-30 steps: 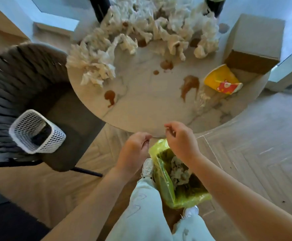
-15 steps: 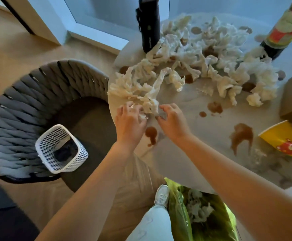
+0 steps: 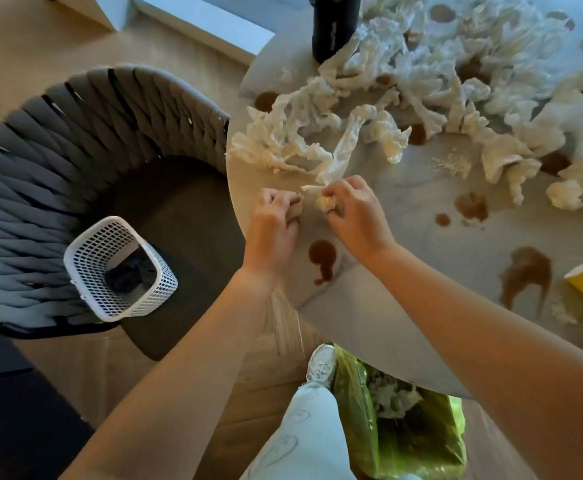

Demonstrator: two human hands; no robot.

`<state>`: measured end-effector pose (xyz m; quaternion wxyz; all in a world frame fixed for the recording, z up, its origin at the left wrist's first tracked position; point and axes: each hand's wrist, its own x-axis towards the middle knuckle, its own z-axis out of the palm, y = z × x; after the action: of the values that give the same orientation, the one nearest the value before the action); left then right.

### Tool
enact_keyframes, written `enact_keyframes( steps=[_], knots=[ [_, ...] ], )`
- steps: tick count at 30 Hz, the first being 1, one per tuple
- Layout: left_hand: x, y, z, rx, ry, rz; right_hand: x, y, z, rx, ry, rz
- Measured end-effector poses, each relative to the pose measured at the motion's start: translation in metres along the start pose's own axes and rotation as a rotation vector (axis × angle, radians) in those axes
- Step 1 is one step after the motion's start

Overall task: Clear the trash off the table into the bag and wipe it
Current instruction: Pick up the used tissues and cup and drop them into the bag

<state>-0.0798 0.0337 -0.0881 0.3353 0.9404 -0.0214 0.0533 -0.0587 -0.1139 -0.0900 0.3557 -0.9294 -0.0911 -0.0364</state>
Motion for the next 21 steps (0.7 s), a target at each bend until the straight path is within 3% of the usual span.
enact_keyframes(
  steps=[13,21],
  knots=[
    [-0.096,0.069,0.008,-0.076,0.053,0.106,-0.11,0.023,-0.064,0.093,0.232,-0.015],
    [-0.248,0.126,0.062,-0.106,-0.145,0.33,-0.289,0.067,-0.099,0.144,0.26,0.033]
  ],
)
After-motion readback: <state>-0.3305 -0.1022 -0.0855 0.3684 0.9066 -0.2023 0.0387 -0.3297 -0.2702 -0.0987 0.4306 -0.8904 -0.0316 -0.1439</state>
